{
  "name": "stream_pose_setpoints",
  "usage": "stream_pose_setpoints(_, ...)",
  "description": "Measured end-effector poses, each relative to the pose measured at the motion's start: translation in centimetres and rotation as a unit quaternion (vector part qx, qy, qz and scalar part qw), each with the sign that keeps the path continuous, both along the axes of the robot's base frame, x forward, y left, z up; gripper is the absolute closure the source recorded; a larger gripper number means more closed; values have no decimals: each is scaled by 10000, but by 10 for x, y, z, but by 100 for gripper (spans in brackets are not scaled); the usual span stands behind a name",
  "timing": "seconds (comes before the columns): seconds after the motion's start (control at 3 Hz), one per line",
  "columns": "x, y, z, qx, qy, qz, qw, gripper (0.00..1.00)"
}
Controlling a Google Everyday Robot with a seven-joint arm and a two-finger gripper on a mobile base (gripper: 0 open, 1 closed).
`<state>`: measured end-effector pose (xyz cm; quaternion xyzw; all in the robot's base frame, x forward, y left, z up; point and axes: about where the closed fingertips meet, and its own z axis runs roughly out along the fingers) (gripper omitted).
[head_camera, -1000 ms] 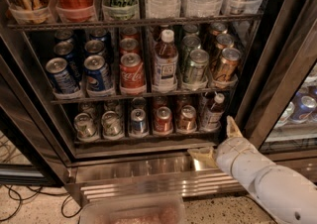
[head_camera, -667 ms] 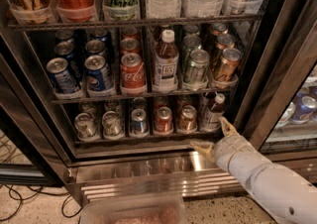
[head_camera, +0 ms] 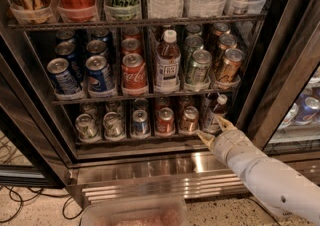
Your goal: Pick blue plastic bottle from bottom shelf of fridge
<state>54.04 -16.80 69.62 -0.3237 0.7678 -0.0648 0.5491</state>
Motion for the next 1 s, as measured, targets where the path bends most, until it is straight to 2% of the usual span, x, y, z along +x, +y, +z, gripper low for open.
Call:
stream_pose_setpoints(0.33, 12, -10, -2, -121, -81, -149, 9998, 41)
stream_pose_setpoints(1.0, 29, -33, -8, -247, -87, -471, 9985, 43)
